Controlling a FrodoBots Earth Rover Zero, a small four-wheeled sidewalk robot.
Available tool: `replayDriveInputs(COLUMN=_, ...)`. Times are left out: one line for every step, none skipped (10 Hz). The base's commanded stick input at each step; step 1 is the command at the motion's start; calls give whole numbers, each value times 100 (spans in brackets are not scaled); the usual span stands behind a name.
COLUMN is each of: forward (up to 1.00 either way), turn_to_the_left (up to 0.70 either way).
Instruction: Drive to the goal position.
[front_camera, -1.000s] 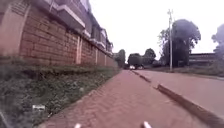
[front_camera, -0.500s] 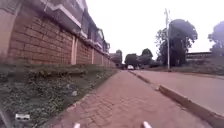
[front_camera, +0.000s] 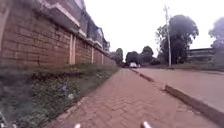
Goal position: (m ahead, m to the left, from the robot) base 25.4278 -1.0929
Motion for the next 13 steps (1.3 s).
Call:
replayDriveInputs(forward=50, turn_to_the_left=7)
replayDriveInputs(forward=50, turn_to_the_left=1)
replayDriveInputs(forward=50, turn_to_the_left=6)
replayDriveInputs(forward=50, turn_to_the_left=10)
replayDriveInputs(forward=50, turn_to_the_left=-13)
replayDriveInputs(forward=50, turn_to_the_left=-39)
replayDriveInputs(forward=50, turn_to_the_left=-50)
replayDriveInputs(forward=50, turn_to_the_left=-50)
replayDriveInputs(forward=50, turn_to_the_left=3)
replayDriveInputs(forward=50, turn_to_the_left=10)
replayDriveInputs(forward=50, turn_to_the_left=8)
replayDriveInputs(forward=50, turn_to_the_left=4)
replayDriveInputs(forward=50, turn_to_the_left=1)
